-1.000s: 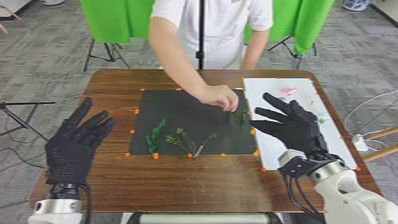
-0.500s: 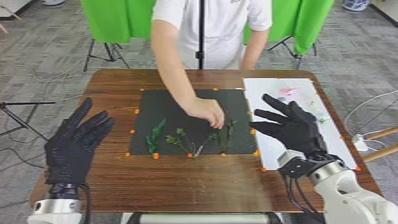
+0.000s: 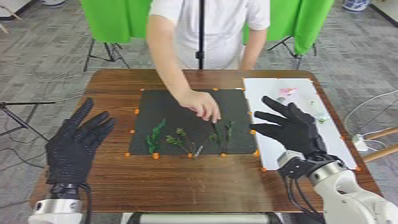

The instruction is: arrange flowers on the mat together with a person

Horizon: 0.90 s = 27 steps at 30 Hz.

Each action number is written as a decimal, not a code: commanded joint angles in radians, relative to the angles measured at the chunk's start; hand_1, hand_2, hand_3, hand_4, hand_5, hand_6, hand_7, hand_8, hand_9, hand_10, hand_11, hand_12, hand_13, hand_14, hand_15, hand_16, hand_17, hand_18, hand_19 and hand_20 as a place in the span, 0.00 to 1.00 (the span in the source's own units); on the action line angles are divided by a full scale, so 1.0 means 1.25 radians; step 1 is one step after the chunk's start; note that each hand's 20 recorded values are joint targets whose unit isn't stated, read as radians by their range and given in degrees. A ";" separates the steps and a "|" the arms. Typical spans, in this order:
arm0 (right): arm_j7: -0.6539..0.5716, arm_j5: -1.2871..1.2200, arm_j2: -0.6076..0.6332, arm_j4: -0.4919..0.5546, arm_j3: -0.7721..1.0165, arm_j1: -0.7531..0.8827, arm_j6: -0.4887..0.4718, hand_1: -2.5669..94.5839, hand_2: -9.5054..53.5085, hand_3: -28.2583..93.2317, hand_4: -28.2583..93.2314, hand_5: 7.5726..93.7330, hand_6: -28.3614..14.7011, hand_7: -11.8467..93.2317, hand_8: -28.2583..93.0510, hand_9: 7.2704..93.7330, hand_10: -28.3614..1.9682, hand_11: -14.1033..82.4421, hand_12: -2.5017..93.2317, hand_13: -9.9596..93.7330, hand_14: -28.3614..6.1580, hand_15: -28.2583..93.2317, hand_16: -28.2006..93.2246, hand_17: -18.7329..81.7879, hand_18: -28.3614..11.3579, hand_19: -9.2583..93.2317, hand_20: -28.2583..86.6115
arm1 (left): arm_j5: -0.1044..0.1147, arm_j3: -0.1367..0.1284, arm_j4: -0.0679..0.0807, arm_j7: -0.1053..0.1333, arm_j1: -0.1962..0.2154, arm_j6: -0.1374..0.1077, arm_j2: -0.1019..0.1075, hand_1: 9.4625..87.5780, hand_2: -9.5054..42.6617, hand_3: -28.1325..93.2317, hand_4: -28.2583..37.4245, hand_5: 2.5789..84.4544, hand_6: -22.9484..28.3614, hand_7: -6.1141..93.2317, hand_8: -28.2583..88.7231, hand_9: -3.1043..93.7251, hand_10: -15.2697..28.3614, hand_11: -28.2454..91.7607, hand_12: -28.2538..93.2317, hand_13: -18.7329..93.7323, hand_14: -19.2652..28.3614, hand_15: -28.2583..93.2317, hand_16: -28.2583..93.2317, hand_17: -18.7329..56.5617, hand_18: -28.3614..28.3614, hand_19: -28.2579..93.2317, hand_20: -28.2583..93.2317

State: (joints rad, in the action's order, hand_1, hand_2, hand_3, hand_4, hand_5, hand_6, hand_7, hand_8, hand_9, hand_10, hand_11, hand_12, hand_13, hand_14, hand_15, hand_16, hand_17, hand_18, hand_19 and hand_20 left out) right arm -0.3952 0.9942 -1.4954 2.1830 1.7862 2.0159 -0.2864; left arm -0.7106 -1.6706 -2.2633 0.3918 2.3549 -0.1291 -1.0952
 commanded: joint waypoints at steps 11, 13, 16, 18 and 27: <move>-0.033 0.367 0.133 0.037 -0.052 -0.024 0.275 0.21 0.24 0.88 0.00 0.41 0.65 0.23 0.13 0.58 0.26 0.38 0.16 0.60 0.23 0.68 0.29 0.30 0.17 0.71 0.40 | 0.010 0.006 0.003 0.010 0.003 -0.010 0.007 0.11 0.34 0.86 0.00 0.37 0.56 0.15 0.16 0.39 0.80 0.40 0.31 0.40 0.95 0.57 0.17 0.14 0.95 0.68 0.25; -0.052 0.465 0.158 0.034 -0.061 -0.030 0.305 0.24 0.21 0.88 0.00 0.41 0.65 0.23 0.13 0.61 0.27 0.40 0.16 0.63 0.26 0.70 0.29 0.33 0.17 0.74 0.40 | 0.009 0.005 0.003 0.008 0.002 -0.007 0.006 0.11 0.34 0.86 0.00 0.37 0.57 0.15 0.16 0.39 0.80 0.40 0.31 0.40 0.95 0.57 0.17 0.14 0.95 0.68 0.25; -0.161 0.631 0.217 0.021 -0.109 -0.066 0.357 0.27 0.19 0.89 0.00 0.44 0.65 0.24 0.13 0.66 0.29 0.45 0.16 0.68 0.31 0.73 0.28 0.36 0.14 0.80 0.37 | 0.010 0.009 0.002 0.006 0.000 -0.011 0.007 0.11 0.34 0.86 0.00 0.37 0.57 0.15 0.16 0.39 0.80 0.40 0.31 0.40 0.96 0.57 0.17 0.14 0.96 0.68 0.25; -0.212 0.709 0.227 0.011 -0.121 -0.084 0.330 0.28 0.17 0.88 0.00 0.45 0.65 0.24 0.13 0.69 0.29 0.46 0.16 0.70 0.34 0.73 0.28 0.37 0.13 0.82 0.35 | 0.010 0.010 0.002 0.003 -0.001 -0.011 0.007 0.11 0.34 0.86 0.00 0.37 0.57 0.15 0.16 0.39 0.80 0.40 0.31 0.40 0.96 0.57 0.17 0.14 0.96 0.68 0.25; -0.275 1.037 0.277 -0.061 -0.230 -0.149 0.211 0.33 0.13 0.89 0.00 0.45 0.67 0.23 0.13 0.71 0.34 0.46 0.17 0.73 0.38 0.72 0.30 0.39 0.13 0.86 0.29 | 0.020 0.017 0.002 0.012 -0.007 -0.022 0.016 0.12 0.34 0.86 0.00 0.38 0.58 0.16 0.16 0.39 0.81 0.40 0.32 0.40 0.96 0.57 0.17 0.14 0.96 0.68 0.25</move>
State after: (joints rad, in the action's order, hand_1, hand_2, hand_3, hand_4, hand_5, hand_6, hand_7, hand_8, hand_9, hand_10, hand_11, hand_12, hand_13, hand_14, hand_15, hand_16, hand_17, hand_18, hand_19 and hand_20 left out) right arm -0.7557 1.9577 -1.1769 2.1580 1.5728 1.8708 0.0766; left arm -0.6990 -1.6577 -2.2631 0.4030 2.3451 -0.1393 -1.0830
